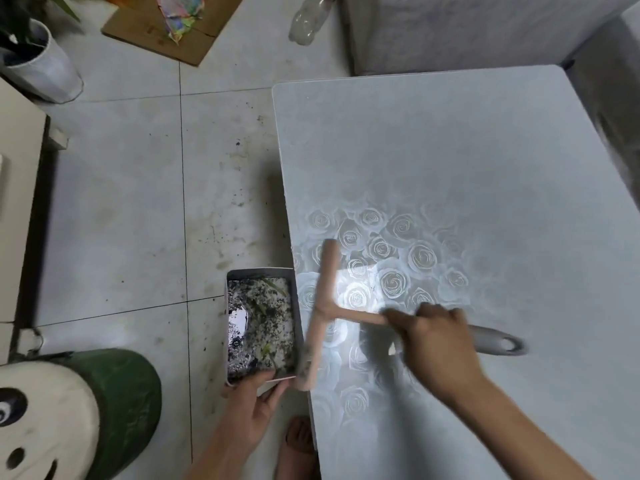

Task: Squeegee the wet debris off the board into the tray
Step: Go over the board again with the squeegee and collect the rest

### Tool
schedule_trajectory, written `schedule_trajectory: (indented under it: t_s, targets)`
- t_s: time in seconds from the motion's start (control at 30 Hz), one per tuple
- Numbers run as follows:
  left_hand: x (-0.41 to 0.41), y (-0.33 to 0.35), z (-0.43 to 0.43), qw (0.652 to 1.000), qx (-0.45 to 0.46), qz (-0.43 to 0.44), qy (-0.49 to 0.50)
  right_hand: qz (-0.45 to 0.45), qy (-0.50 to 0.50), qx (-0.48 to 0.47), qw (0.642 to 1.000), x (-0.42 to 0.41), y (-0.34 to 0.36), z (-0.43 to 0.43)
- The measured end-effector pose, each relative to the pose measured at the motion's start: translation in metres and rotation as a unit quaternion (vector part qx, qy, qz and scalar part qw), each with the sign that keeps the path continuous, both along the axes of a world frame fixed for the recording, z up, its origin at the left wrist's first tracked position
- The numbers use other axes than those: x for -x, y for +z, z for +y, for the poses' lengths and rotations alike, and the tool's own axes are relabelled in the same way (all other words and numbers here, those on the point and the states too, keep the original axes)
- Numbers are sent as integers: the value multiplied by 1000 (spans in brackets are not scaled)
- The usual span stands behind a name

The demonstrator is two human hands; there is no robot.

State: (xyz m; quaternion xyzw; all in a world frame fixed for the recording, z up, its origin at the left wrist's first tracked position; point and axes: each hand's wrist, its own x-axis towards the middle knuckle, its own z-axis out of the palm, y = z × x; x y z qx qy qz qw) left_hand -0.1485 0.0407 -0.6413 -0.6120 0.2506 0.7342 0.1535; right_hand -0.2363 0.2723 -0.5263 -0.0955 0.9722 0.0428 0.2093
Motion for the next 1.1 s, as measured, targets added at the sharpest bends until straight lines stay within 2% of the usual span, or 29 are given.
schedule_trajectory:
  t_s: [0.1,0.23,0.37,0.43,0.63,0.77,0.9,1.1]
  targets:
    - [-2,-4,-2,1000,23,-8,-8,32,6,22,999,6,0,-27]
    - [-5,-2,0,1000,7,18,-17,79,-57,42,994,3,25,21]
    - [-10,-2,-1,1000,-28,-3,-8,-13,-120,-34,992,-18,33,60]
    - [-16,-5,-2,1000,-27,-8,-8,-9,-116,-32,993,-28,19,46]
    - [-30,-11,4,999,-38,4,32,55,-113,58,990,-10,-26,-54]
    - [-30,-6,7,1000,-9,-2,17,87,-103,63,989,-3,-10,-40]
    - [-26,-3,6,999,-15,1,36,60,-91,-3,994,-2,1,6]
    - [-21,-6,9,999,-8,0,48,35,-74,64,995,2,-21,-66]
